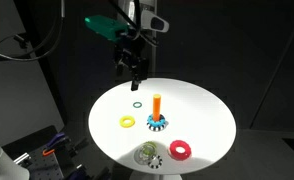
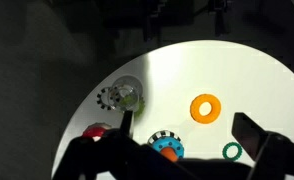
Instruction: Put the orange ring on the stake
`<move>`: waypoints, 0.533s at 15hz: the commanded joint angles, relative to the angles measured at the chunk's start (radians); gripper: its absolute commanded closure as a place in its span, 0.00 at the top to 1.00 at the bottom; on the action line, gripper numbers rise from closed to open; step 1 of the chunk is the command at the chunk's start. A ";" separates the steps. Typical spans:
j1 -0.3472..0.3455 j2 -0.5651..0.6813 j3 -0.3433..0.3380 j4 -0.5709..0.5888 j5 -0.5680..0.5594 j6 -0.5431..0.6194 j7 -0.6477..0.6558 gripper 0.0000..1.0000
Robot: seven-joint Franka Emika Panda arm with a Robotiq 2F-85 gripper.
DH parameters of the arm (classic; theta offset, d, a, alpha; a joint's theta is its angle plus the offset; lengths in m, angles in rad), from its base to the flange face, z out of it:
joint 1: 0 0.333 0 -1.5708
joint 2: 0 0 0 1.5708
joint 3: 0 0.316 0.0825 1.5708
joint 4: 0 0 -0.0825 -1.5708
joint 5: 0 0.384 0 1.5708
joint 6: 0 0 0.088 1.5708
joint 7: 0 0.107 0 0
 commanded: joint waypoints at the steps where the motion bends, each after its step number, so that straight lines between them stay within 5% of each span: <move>1: -0.026 0.002 0.023 0.003 0.005 -0.002 -0.005 1.00; 8: -0.023 0.004 0.031 0.001 0.001 0.004 0.003 1.00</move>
